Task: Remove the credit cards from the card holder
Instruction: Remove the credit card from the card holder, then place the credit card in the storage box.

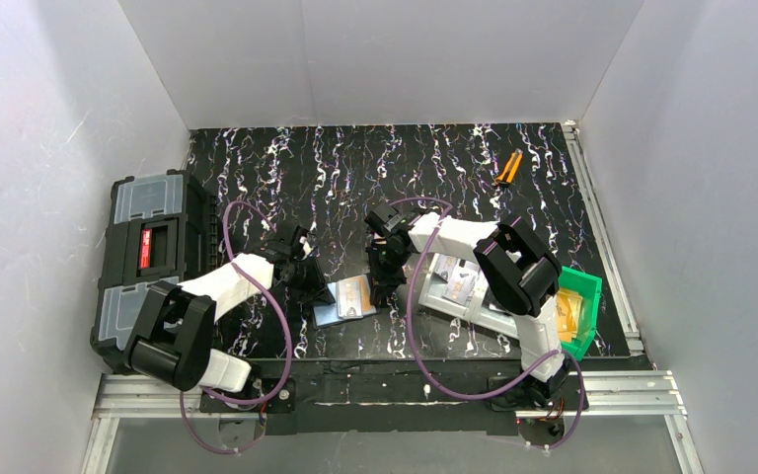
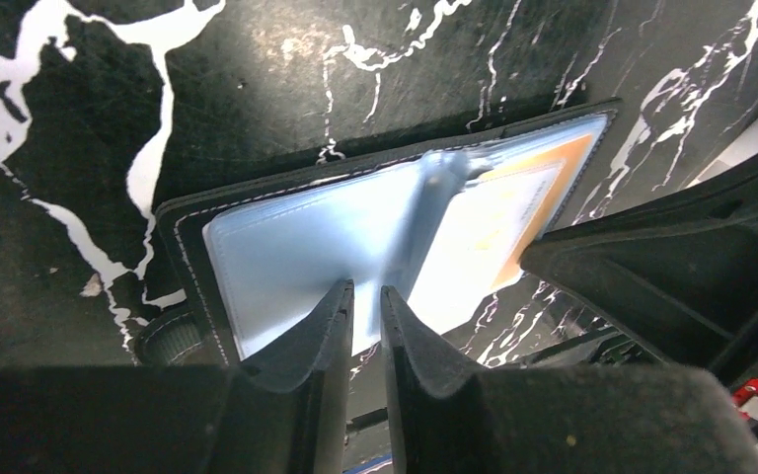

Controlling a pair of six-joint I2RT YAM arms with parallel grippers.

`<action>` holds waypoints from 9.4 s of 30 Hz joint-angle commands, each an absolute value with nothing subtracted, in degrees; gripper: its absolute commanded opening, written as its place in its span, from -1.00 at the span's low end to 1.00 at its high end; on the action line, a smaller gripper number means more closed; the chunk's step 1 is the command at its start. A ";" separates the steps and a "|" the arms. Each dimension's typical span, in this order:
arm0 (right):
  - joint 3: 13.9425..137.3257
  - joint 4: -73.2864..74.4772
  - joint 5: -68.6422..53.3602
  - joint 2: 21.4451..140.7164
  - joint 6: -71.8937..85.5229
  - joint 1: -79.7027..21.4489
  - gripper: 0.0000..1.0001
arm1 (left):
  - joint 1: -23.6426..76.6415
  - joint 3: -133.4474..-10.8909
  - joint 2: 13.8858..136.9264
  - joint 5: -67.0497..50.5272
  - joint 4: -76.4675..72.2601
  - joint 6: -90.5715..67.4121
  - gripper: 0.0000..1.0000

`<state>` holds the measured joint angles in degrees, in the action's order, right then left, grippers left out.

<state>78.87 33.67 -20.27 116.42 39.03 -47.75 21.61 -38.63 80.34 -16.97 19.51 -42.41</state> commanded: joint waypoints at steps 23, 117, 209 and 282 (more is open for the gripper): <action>78.89 33.50 -17.27 120.99 38.29 -48.11 -0.97 | 21.31 -32.81 79.03 -26.66 7.37 -47.46 -0.68; 77.68 33.19 -17.87 122.99 38.31 -46.24 -0.97 | 16.51 -29.91 80.88 -33.64 2.31 -45.60 -0.45; 76.38 22.07 -31.44 93.62 42.67 -39.11 0.85 | 13.11 -51.58 63.54 -32.61 22.21 -48.69 -1.00; 48.99 32.73 -8.10 66.09 49.41 -26.99 -0.97 | 16.82 -54.49 73.19 -41.33 15.67 -47.38 0.11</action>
<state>52.90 28.03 -15.73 69.25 50.30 -28.21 16.29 -52.60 73.82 -42.54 10.96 -50.28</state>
